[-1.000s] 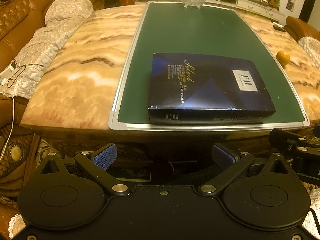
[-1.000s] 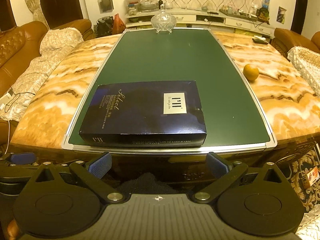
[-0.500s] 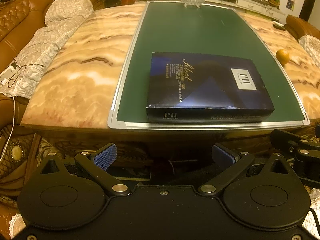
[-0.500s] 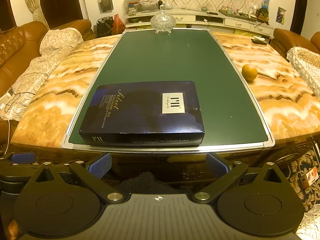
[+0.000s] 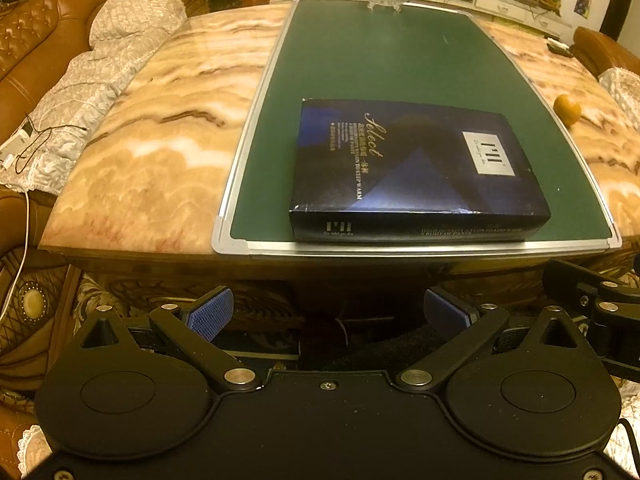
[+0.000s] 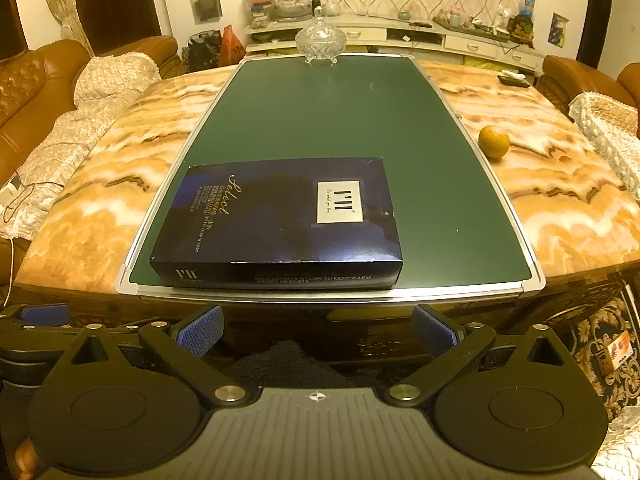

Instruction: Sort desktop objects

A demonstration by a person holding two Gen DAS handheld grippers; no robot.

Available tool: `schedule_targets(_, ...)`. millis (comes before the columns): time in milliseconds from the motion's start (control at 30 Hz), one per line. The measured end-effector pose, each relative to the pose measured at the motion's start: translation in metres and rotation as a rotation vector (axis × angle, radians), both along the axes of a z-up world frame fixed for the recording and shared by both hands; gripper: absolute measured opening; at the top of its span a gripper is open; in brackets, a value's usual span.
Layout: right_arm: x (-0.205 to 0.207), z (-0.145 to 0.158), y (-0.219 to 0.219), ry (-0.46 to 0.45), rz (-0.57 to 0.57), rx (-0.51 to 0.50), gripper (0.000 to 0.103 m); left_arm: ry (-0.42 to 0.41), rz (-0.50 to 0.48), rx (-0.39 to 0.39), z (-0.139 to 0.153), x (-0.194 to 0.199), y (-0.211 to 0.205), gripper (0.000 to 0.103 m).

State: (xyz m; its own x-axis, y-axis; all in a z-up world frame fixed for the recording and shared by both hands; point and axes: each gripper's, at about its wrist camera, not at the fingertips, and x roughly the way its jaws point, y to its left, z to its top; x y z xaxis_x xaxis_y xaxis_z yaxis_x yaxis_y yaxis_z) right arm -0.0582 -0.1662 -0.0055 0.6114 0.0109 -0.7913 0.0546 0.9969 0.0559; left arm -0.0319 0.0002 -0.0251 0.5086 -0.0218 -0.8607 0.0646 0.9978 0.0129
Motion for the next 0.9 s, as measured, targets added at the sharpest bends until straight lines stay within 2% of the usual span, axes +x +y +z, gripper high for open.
schedule_targets(900, 0.008, -0.010, -0.001, 0.042, -0.015, -0.005, 0.103, 0.026, 0.012, -0.007, -0.012, 0.011, -0.002, 0.103)
